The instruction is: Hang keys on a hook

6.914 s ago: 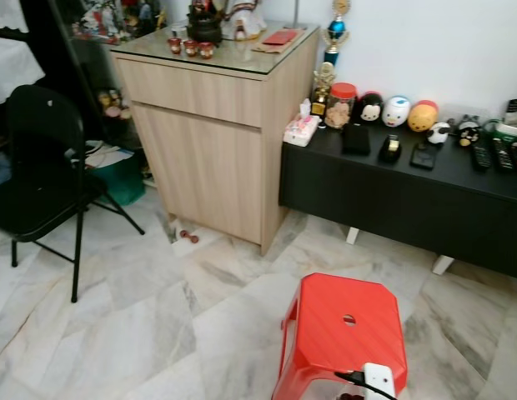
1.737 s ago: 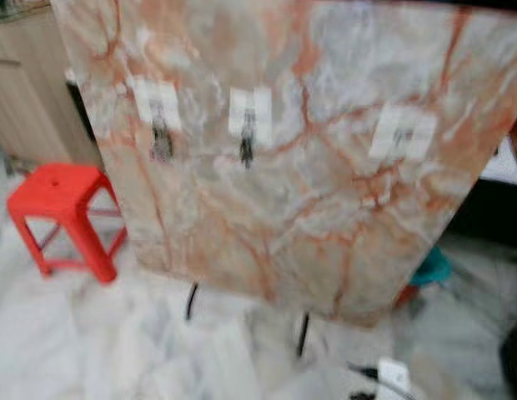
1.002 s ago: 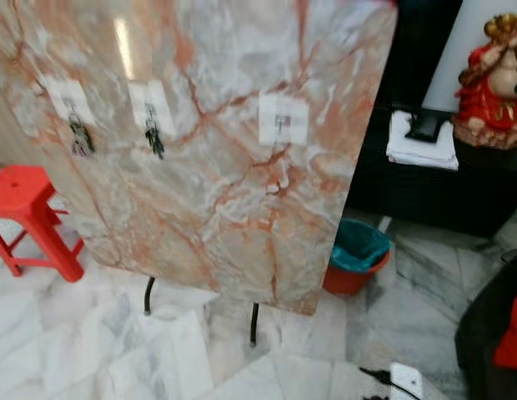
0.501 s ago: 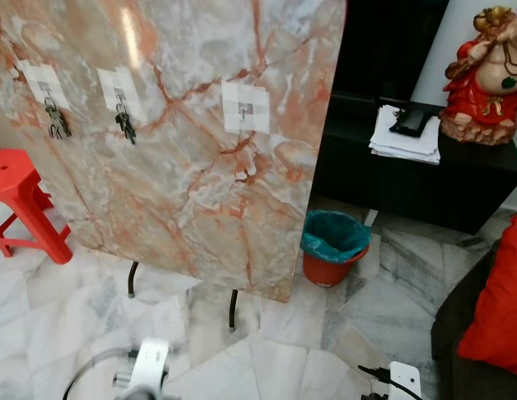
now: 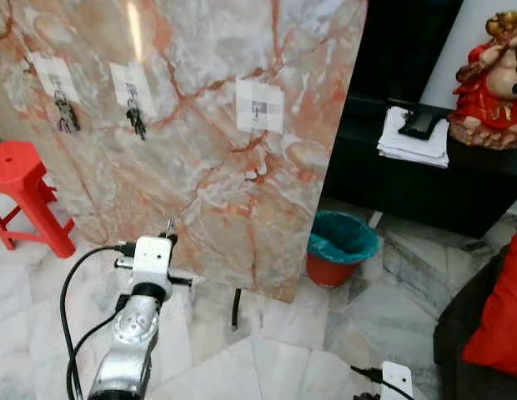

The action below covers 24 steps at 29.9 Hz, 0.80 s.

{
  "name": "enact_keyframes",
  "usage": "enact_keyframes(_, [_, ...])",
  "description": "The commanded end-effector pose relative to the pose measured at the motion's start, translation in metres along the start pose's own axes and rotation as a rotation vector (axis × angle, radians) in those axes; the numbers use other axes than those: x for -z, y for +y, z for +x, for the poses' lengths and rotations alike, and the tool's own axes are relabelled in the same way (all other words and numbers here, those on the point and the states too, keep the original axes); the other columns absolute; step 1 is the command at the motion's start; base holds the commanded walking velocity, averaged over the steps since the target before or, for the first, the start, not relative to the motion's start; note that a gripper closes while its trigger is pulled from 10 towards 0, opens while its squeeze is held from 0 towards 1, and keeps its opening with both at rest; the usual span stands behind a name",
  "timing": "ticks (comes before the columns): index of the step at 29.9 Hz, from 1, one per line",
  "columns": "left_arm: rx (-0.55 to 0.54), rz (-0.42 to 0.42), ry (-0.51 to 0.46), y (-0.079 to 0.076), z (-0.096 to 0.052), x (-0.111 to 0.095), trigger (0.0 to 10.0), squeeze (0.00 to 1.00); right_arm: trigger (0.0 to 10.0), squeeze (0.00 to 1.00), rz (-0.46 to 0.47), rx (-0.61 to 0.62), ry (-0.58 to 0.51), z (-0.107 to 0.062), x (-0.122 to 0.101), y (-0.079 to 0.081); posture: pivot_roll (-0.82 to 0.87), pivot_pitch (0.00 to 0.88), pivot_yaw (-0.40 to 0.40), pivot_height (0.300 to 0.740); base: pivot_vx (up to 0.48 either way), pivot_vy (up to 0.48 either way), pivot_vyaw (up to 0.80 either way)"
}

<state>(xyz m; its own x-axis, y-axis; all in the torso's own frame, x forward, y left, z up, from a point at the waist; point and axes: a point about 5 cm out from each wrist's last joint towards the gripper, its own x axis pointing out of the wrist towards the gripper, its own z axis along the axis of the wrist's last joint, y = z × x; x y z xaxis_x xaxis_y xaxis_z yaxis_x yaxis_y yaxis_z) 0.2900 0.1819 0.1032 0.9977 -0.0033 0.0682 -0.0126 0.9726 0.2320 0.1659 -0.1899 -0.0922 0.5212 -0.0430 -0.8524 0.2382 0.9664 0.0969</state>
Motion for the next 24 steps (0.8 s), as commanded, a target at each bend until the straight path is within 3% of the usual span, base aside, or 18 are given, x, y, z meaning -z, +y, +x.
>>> enact_keyframes(1, [0.028, 0.052, -0.058, -0.006, -0.001, -0.018, 10.0, 0.0, 10.0, 0.0, -0.012, 0.001, -0.003, 0.0, 0.0, -0.003, 0.13, 0.0, -0.042, 0.74, 0.0, 0.0, 0.0])
enact_keyframes(24, [0.093, 0.044, -0.102, -0.016, 0.006, -0.037, 10.0, 0.0, 10.0, 0.0, -0.032, -0.003, 0.005, -0.001, 0.002, -0.003, 0.13, 0.0, -0.045, 0.74, 0.0, 0.0, 0.0])
